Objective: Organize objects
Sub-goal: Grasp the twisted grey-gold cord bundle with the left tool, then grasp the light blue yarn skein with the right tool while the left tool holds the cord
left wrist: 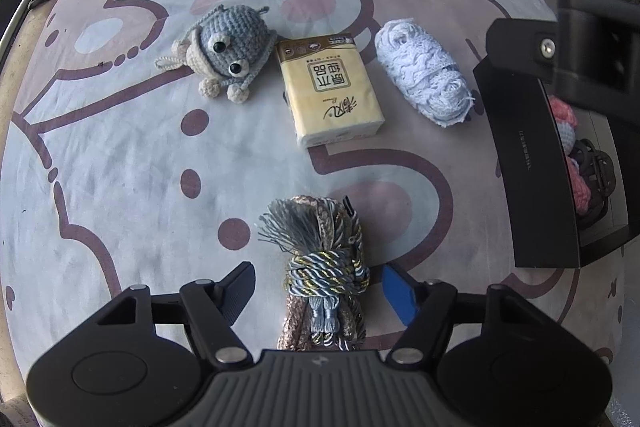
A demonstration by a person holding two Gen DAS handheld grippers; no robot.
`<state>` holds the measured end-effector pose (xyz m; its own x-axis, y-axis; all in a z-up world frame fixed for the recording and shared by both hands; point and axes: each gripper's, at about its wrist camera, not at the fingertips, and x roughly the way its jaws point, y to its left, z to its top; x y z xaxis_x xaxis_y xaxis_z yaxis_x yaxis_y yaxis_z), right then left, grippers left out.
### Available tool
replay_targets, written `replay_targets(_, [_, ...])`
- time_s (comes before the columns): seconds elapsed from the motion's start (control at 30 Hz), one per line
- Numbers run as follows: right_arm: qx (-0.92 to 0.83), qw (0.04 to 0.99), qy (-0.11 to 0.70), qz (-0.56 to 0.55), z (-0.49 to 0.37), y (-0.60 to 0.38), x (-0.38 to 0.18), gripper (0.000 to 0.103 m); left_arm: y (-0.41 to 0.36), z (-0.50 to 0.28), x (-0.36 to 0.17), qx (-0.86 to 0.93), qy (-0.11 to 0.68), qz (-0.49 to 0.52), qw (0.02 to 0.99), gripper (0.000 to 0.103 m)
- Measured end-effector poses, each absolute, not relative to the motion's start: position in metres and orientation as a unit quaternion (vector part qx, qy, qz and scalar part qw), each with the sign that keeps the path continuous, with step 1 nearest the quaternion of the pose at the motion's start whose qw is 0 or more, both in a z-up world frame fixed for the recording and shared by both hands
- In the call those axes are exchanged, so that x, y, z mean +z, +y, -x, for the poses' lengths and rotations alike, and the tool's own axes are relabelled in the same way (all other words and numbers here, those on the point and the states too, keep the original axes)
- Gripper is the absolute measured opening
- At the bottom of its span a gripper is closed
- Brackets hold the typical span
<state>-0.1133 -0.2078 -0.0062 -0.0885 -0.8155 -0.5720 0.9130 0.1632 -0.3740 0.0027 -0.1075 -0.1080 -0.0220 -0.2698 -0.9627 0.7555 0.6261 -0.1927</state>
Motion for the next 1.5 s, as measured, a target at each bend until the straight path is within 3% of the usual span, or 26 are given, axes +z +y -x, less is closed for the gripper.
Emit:
replay_targets(0.4, [-0.630, 0.680, 0.372, -0.054, 0.115, -0.222, -0.009, 0.103, -0.116, -0.009, -0.126, -0.391, 0.611, -0.222, 0.652, 0.062])
replay_targets(0.53, [-0.598, 0.702, 0.383, -0.060, 0.117, -0.233, -0.012, 0.103, -0.117, -0.010, -0.124, -0.401, 0.607, -0.230, 0.647, 0.049])
replay_targets(0.77, [-0.585, 0.703, 0.399, -0.061, 0.114, -0.249, -0.017, 0.103, -0.115, -0.015, -0.123, -0.418, 0.607, -0.234, 0.634, 0.049])
replay_targets(0.8, [-0.583, 0.704, 0.400, -0.065, 0.113, -0.251, -0.018, 0.101, -0.114, -0.016, -0.122, -0.420, 0.606, -0.236, 0.633, 0.049])
replay_targets(0.87, [-0.582, 0.702, 0.406, -0.067, 0.111, -0.256, -0.021, 0.082, -0.112, -0.018, -0.122, -0.423, 0.602, -0.241, 0.632, 0.049])
replay_targets(0.97, [-0.585, 0.701, 0.398, -0.091, 0.111, -0.262, -0.027, 0.067, -0.108, -0.023, -0.120, -0.426, 0.594, -0.249, 0.635, 0.049])
replay_targets(1.4, [-0.573, 0.666, 0.470, -0.088, 0.101, -0.276, -0.063, 0.061, -0.084, -0.061, -0.117, -0.431, 0.574, -0.246, 0.651, 0.049])
replay_targets(1.5, [-0.577, 0.653, 0.482, -0.092, 0.102, -0.279, -0.069, 0.048, -0.086, -0.060, -0.127, -0.427, 0.578, -0.242, 0.652, 0.049])
